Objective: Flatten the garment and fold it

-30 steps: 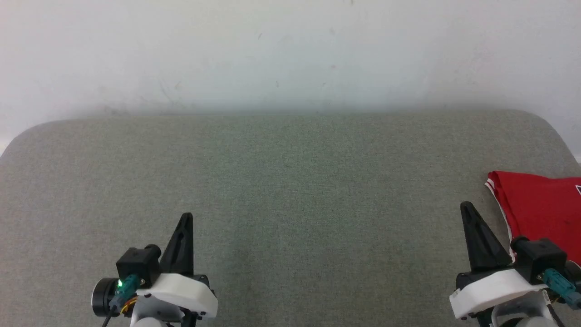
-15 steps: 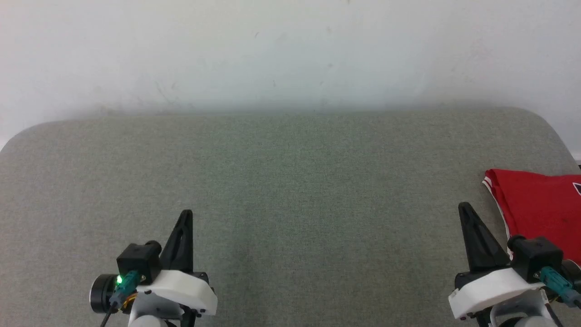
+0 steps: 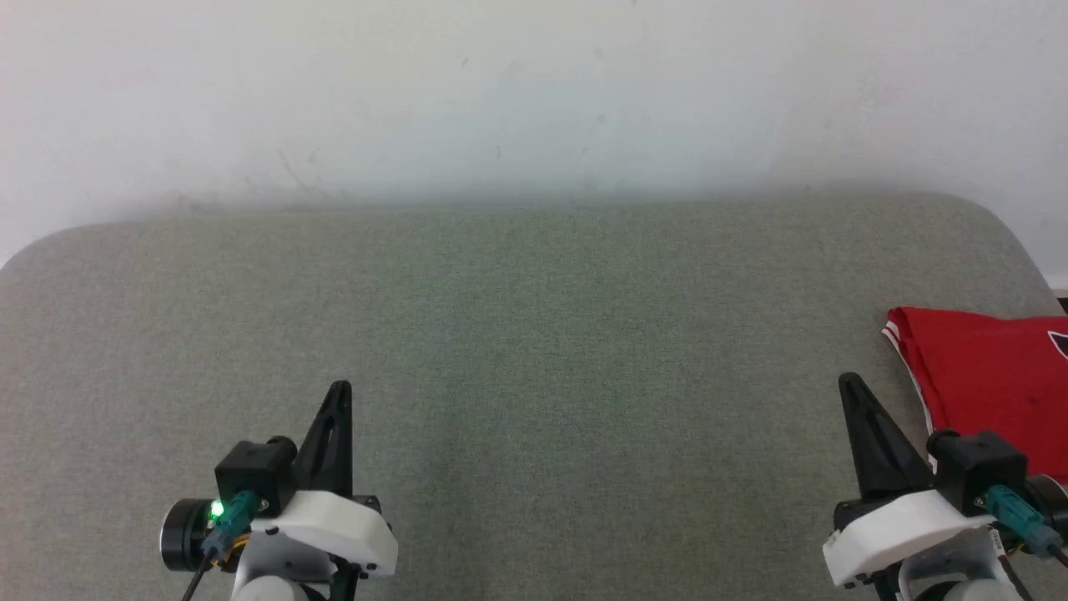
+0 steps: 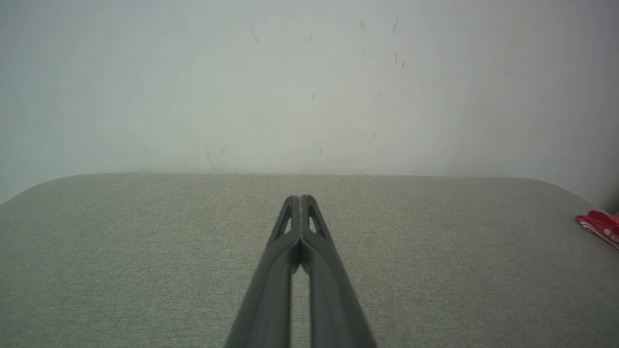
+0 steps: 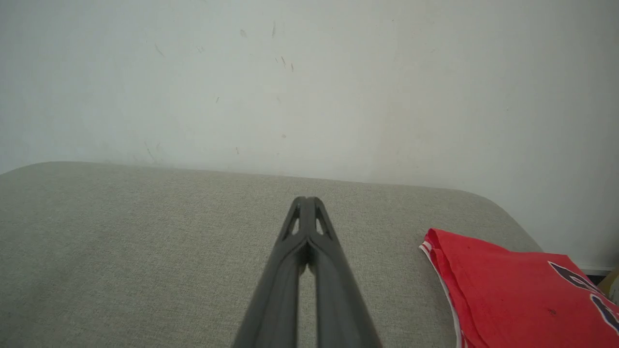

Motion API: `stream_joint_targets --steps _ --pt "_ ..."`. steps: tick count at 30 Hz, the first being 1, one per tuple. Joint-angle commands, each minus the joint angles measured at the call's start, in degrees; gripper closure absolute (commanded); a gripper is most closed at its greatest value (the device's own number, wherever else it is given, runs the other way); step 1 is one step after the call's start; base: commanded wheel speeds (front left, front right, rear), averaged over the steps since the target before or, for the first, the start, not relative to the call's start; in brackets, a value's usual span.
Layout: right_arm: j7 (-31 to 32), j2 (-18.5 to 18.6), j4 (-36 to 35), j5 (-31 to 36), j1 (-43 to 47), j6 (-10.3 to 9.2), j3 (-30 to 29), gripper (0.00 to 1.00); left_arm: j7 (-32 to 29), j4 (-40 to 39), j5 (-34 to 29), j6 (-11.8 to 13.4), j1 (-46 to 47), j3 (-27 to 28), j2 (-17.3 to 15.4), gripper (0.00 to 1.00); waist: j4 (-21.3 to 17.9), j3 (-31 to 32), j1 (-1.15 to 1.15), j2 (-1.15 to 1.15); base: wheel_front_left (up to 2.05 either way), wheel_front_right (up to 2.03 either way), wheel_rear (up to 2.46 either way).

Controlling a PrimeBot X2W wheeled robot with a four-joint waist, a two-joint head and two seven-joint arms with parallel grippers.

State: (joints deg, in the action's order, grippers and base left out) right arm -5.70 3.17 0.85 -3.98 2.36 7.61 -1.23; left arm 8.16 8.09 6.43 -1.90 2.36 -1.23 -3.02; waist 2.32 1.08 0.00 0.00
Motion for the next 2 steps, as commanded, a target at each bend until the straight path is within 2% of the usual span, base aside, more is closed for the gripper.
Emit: stream_joint_targets --steps 1,2 --pt "0.23 -0.13 -0.23 0.45 -0.88 -0.05 0.27 1.00 -0.25 -0.57 -0.56 0.32 -1.06 0.30 0.06 1.00 -0.04 -0.02 0.00 0.00 0.00 0.00 0.00" --pt "0.31 -0.13 -0.24 0.50 -0.90 -0.06 0.28 1.00 -0.37 -0.69 -0.65 0.34 -1.08 0.31 0.06 1.00 -0.08 -0.04 0.00 0.00 0.00 0.00 0.00"
